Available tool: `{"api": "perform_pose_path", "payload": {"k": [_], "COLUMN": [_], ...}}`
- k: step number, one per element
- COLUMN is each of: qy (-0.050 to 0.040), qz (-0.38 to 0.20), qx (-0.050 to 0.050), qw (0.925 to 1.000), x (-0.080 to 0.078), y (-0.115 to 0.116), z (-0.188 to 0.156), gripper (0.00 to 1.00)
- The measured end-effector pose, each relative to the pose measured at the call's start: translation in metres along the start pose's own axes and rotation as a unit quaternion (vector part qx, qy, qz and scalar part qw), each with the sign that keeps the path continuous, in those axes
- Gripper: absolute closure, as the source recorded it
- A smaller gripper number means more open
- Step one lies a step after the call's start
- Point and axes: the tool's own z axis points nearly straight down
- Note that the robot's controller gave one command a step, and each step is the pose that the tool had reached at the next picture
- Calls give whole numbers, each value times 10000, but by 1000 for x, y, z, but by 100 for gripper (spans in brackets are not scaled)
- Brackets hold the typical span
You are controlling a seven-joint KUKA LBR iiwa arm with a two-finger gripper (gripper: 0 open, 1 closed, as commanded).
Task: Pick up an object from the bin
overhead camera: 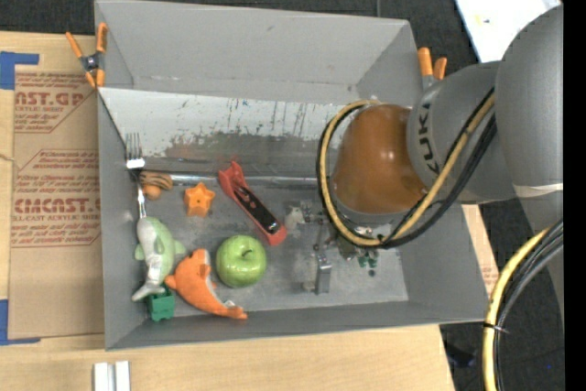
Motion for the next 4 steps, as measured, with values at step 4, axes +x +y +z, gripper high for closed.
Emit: {"api": "perform_pose_path", "payload": {"k": [4], "qy": [6], "qz": [309], "qx": [23], "qw": [9995], "x": [-11], "y": [141], "z": [4], "gripper": [0]}}
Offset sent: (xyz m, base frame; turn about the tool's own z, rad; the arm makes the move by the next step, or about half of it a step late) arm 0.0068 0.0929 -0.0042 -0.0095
